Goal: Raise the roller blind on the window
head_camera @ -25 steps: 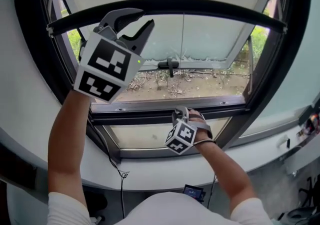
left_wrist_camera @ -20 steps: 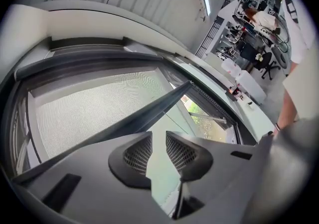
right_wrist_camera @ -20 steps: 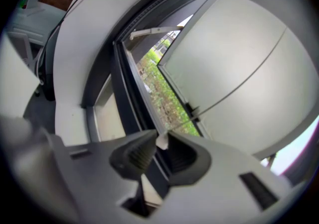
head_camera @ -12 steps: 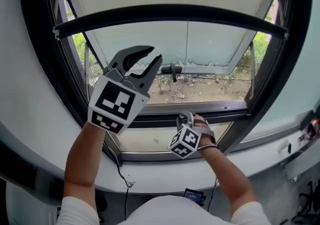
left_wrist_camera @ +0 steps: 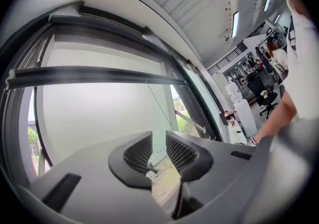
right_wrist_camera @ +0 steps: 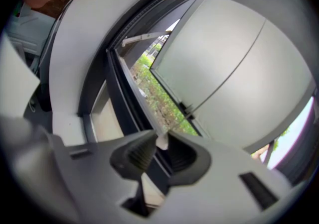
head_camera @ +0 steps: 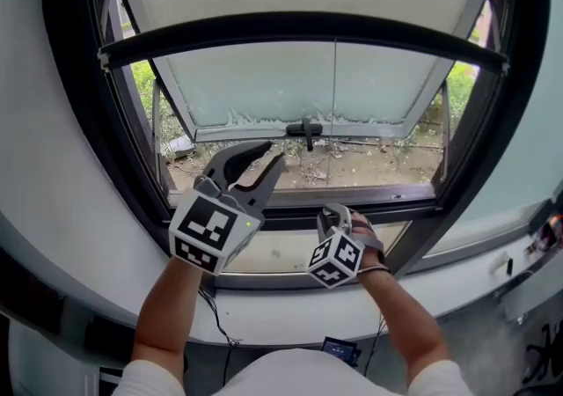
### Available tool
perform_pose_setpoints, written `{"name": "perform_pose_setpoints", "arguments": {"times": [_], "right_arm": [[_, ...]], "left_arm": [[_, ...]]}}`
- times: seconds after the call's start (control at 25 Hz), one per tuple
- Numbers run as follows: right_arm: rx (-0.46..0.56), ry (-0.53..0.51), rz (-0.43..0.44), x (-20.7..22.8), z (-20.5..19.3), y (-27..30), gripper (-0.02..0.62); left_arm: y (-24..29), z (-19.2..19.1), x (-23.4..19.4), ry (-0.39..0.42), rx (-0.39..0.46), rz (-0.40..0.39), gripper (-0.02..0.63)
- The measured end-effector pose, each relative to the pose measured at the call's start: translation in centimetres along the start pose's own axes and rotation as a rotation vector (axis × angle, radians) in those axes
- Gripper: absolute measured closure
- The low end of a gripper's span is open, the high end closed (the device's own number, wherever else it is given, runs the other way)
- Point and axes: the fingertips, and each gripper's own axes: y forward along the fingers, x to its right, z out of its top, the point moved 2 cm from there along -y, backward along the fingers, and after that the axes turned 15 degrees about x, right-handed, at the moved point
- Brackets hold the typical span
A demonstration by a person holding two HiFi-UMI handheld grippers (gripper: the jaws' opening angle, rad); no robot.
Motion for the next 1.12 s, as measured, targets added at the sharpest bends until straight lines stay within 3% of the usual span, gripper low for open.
{"name": "perform_pose_setpoints", "arguments": {"times": [0.52, 1.12], "right_arm": [[0.087, 0.077, -0.069, 1.9, 2.4, -2.2, 0.511], [0.204, 0.09, -0.127, 4.8, 7.4, -4.5, 0.511]], "left_arm": [[-3.4, -5.1, 2.7, -0.235, -0.02, 0.028, 0.508], [-4.9, -7.2, 5.6, -0.327, -0.056, 0.003, 0.508]]}}
